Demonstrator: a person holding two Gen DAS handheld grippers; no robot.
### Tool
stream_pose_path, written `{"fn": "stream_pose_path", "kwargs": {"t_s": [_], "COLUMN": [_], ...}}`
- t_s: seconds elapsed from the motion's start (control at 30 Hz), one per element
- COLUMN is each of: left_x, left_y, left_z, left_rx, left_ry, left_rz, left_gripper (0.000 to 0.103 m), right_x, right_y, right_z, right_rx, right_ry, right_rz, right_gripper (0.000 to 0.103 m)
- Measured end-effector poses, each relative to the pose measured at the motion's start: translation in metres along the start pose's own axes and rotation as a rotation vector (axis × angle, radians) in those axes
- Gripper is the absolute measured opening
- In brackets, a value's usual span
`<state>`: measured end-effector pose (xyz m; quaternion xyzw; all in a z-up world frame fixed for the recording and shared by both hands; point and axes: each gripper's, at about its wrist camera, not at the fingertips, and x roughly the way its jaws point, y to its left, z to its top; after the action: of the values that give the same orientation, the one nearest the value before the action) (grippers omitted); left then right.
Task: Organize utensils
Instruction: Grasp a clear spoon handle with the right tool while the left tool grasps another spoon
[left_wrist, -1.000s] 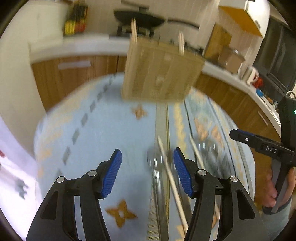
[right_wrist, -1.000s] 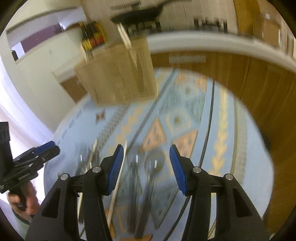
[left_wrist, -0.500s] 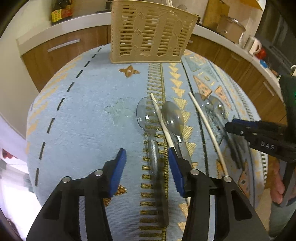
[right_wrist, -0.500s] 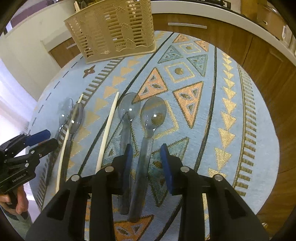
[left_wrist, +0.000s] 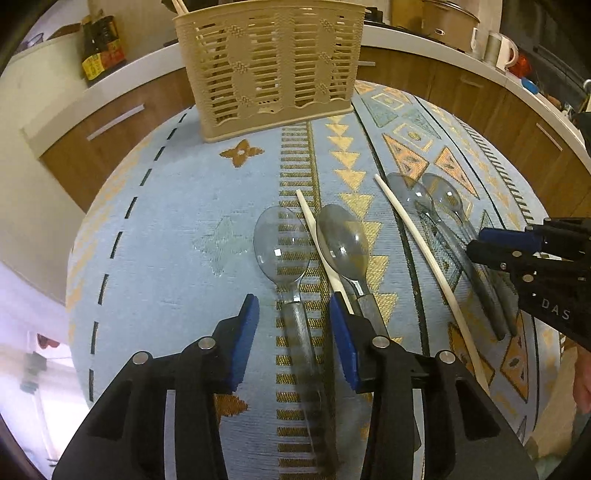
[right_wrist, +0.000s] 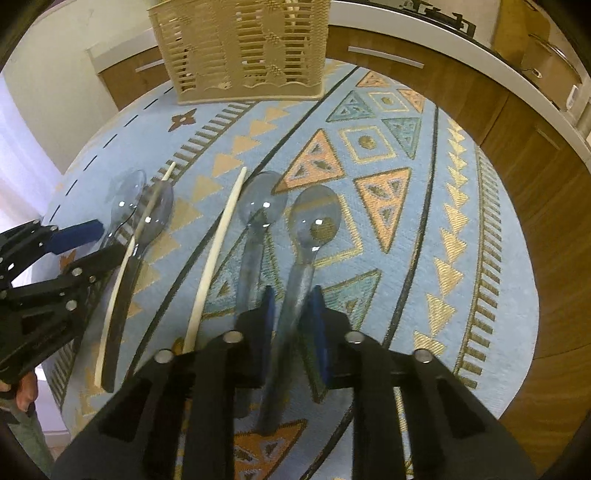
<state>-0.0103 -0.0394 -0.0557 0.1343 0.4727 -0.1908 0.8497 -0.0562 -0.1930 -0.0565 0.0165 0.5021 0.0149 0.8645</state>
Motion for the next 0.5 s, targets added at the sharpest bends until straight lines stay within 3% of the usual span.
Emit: {"fn": "stream_pose_path", "kwargs": {"t_s": [0.13, 0.17, 0.27, 0.33, 0.5], "left_x": [-0.001, -0.001, 0.0, -0.003, -0.019], "left_y": [-0.004, -0.004, 0.001, 0.011, 0.026], "left_z": [0.0, -0.001, 0.0, -0.001, 0.002], "left_rx": [0.01, 0.012, -0.021, -0.096, -0.171], "left_ry": [-0.006, -0.007, -0.014, -0.029, -0.125], "left_rz": [0.014, 0.015, 0.001, -0.074, -0.141], "left_gripper": [0.029, 0.011, 0.01, 0.01, 0.01], "right_x": [-0.001, -0.001, -0.003, -0.006, -0.021], "right_y": [0.003, 0.001, -0.009, -0.013, -0.018], "right_z": [-0.002, -0.002, -0.002, -0.001, 0.004], "right_rx": [-0.013, -0.004, 0.028, 0.042, 0.04], "right_ry": [0.0, 0.001, -0.004, -0.013, -0.08], "right_rz": [0.006, 0.02, 0.073, 0.09, 0.136], "right_gripper": [0.01, 0.01, 0.01, 0.01, 0.01]}}
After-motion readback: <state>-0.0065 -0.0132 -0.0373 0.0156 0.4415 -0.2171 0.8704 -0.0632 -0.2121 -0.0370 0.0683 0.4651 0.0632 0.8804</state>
